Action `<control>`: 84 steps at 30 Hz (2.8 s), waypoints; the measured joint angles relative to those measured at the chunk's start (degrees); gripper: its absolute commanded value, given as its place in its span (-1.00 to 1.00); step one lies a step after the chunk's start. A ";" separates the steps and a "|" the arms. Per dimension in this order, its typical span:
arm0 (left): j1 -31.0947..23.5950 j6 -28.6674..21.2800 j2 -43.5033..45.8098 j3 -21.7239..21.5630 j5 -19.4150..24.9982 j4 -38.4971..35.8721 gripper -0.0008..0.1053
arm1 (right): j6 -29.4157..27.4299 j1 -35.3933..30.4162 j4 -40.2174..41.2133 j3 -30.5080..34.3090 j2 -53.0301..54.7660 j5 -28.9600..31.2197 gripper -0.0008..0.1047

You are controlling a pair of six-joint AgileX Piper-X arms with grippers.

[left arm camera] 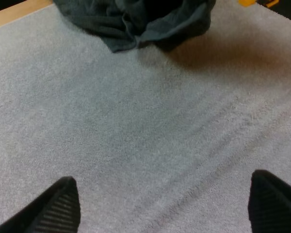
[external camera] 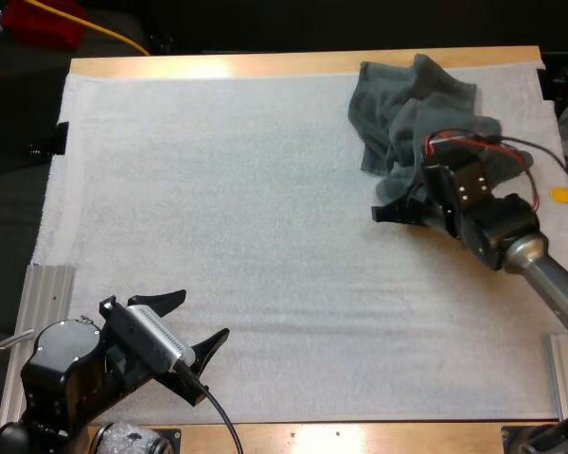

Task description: Pick towel from pile, fold and stack

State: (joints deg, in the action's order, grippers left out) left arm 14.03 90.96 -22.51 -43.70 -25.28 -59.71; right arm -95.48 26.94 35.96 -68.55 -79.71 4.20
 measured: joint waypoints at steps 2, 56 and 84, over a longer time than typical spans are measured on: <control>0.00 0.00 0.00 0.00 0.00 0.00 0.32 | -0.34 0.00 2.19 -2.44 0.48 0.00 -0.95; 0.00 0.00 0.00 0.00 0.00 0.00 0.32 | 0.79 21.41 13.19 -31.20 -1.38 -4.01 -0.95; 0.00 0.00 0.00 0.00 0.00 0.00 0.32 | -3.49 8.25 27.92 0.23 -4.64 11.04 -0.95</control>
State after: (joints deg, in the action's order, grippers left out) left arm 14.03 90.96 -22.51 -43.70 -25.28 -59.71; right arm -98.97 35.19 63.88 -68.32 -84.35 15.24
